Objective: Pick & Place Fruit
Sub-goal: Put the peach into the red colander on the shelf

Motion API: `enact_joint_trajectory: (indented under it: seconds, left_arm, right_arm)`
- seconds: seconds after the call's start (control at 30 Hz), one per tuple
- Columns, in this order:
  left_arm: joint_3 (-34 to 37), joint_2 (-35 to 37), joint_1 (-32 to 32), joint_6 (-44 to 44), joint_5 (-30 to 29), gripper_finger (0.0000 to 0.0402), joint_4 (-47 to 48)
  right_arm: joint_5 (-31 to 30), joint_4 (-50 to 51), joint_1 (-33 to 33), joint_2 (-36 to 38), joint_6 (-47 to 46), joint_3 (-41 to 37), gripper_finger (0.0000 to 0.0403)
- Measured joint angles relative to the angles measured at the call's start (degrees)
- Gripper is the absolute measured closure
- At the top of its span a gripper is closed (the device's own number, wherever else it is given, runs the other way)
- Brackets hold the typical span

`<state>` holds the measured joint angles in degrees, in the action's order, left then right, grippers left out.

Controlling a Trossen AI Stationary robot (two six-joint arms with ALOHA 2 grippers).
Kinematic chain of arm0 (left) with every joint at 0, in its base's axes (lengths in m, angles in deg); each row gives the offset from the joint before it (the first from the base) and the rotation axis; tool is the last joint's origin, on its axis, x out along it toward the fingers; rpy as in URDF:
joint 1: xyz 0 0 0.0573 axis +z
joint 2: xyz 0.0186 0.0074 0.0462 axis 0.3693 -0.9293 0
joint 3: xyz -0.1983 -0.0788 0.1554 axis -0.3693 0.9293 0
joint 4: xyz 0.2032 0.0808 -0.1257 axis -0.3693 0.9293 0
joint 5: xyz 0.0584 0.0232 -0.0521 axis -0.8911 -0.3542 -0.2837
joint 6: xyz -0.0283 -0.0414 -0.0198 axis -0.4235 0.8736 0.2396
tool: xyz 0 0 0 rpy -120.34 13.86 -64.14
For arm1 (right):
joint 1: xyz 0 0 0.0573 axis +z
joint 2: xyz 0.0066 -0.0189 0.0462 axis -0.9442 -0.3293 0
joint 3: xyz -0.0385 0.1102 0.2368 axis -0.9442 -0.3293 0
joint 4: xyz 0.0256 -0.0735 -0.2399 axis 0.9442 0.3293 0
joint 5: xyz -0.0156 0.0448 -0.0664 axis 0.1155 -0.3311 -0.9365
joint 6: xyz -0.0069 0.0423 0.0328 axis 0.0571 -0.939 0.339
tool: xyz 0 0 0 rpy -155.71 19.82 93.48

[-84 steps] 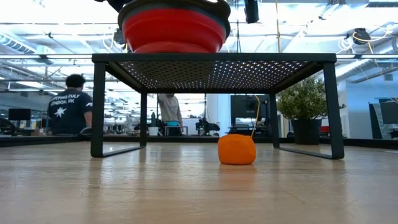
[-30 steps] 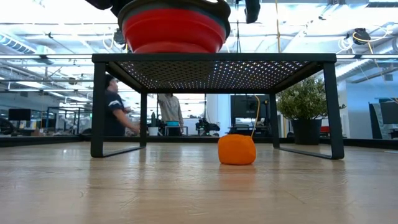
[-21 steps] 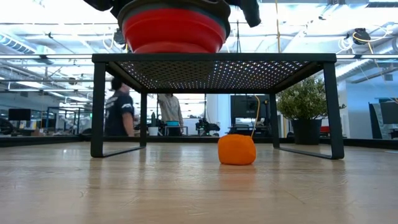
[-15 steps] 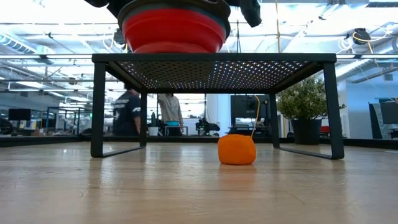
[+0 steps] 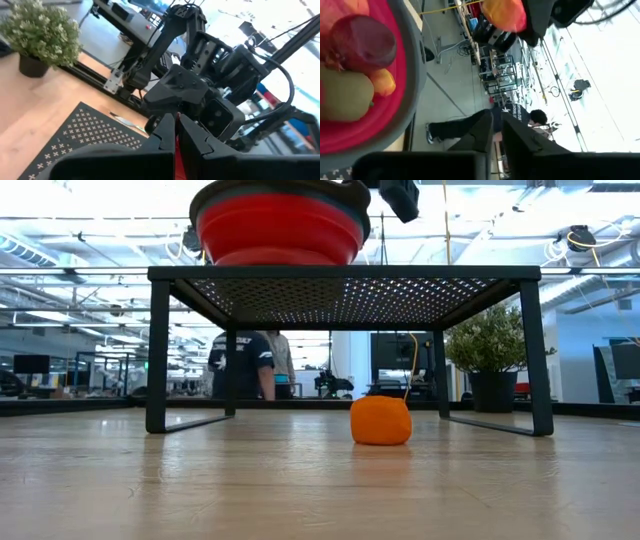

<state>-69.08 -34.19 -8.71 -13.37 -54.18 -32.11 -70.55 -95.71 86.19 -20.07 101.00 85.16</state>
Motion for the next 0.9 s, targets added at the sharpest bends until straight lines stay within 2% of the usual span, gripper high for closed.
enact_joint_trajectory:
  seconds: [0.13,0.37,0.9]
  left_arm:
    - [0.0,1.2,-2.6,-2.4,-3.3,0.0401,1.6]
    - [0.0,2.1,-6.1,-4.3,-7.1,0.0401,2.7]
    - [0.0,2.1,-10.9,-5.4,-11.6,0.0402,3.2]
  right_arm:
    - [0.0,0.0,-0.3,0.0,-3.8,0.0,0.0398]
    - [1.5,0.8,-0.8,0.0,-9.8,0.0,0.0402]
    - [23.2,12.8,-2.8,2.2,-32.8,0.0,0.0403]
